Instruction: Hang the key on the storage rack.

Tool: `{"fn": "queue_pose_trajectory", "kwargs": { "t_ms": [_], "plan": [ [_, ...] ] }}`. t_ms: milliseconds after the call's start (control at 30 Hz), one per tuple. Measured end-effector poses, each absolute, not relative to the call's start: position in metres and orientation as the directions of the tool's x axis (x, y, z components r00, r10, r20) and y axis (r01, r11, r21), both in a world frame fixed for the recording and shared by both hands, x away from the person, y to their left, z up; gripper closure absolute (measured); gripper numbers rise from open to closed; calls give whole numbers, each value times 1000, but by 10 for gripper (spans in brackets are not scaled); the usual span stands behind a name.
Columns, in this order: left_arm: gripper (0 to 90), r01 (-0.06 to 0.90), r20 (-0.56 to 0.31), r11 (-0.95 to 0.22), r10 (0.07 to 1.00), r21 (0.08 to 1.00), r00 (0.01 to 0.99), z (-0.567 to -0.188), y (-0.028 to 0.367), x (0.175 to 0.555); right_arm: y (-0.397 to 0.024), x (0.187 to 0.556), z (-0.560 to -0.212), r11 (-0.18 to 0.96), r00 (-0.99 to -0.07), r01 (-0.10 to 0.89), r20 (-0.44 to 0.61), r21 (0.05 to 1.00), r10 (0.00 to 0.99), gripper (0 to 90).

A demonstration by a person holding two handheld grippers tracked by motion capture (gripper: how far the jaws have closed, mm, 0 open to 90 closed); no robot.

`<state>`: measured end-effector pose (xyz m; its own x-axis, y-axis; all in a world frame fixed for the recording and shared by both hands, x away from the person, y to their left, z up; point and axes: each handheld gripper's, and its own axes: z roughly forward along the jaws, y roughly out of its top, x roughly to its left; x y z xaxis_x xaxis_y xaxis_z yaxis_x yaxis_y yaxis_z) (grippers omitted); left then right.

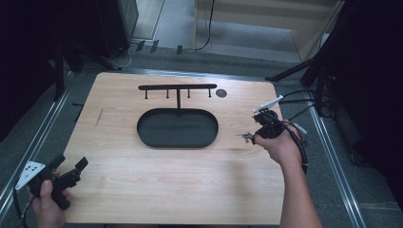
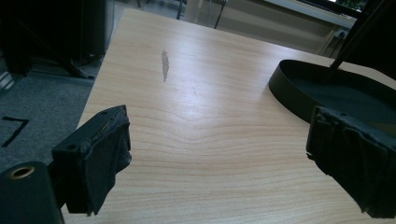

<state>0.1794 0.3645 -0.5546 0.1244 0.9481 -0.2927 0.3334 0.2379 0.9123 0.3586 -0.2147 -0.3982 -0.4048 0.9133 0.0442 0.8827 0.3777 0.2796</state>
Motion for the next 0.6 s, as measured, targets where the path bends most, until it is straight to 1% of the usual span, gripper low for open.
{"fn": "queue_pose_trajectory", "kwargs": {
  "t_ms": [33, 67, 100, 133, 167, 200, 233, 267, 300, 400, 500, 533, 600],
  "plan": [
    [69, 334, -293, 238, 948, 912, 125, -555, 365, 179, -208, 359, -395, 396, -422, 874, 36, 281, 906, 850],
    [69, 333, -294, 239, 948, 912, 125, -555, 365, 179, -202, 360, -394, 415, -426, 869, -19, 269, 904, 850],
    [69, 333, -294, 239, 948, 912, 125, -555, 365, 179, -195, 361, -394, 443, -434, 865, -89, 237, 896, 850],
    [69, 333, -294, 239, 948, 912, 125, -555, 365, 179, -195, 361, -394, 443, -434, 865, -89, 237, 896, 850],
    [69, 333, -294, 239, 947, 912, 125, -555, 365, 179, -188, 362, -395, 467, -465, 857, -63, 217, 883, 850],
    [69, 333, -295, 239, 947, 912, 126, -555, 365, 179, -188, 362, -395, 467, -465, 857, -63, 217, 883, 850],
    [69, 332, -297, 241, 946, 912, 128, -555, 365, 179, -185, 363, -393, 439, -435, 868, -68, 232, 898, 850],
    [69, 332, -297, 241, 946, 912, 128, -555, 365, 179, -185, 363, -393, 439, -435, 868, -68, 232, 898, 850],
    [69, 331, -299, 243, 945, 912, 130, -555, 365, 179, -185, 365, -391, 415, -428, 875, -3, 248, 904, 850],
    [69, 332, -299, 243, 945, 912, 130, -555, 365, 179, -186, 366, -388, 396, -428, 874, 57, 282, 902, 850],
    [69, 333, -299, 243, 946, 911, 128, -555, 365, 179, -186, 366, -386, 404, -435, 868, 47, 289, 899, 851],
    [70, 333, -297, 241, 946, 912, 129, -555, 365, 179, -184, 366, -383, 408, -446, 860, 62, 307, 893, 850],
    [69, 333, -297, 241, 946, 912, 129, -555, 365, 179, -182, 366, -381, 410, -449, 857, 62, 312, 891, 851]
  ]
}}
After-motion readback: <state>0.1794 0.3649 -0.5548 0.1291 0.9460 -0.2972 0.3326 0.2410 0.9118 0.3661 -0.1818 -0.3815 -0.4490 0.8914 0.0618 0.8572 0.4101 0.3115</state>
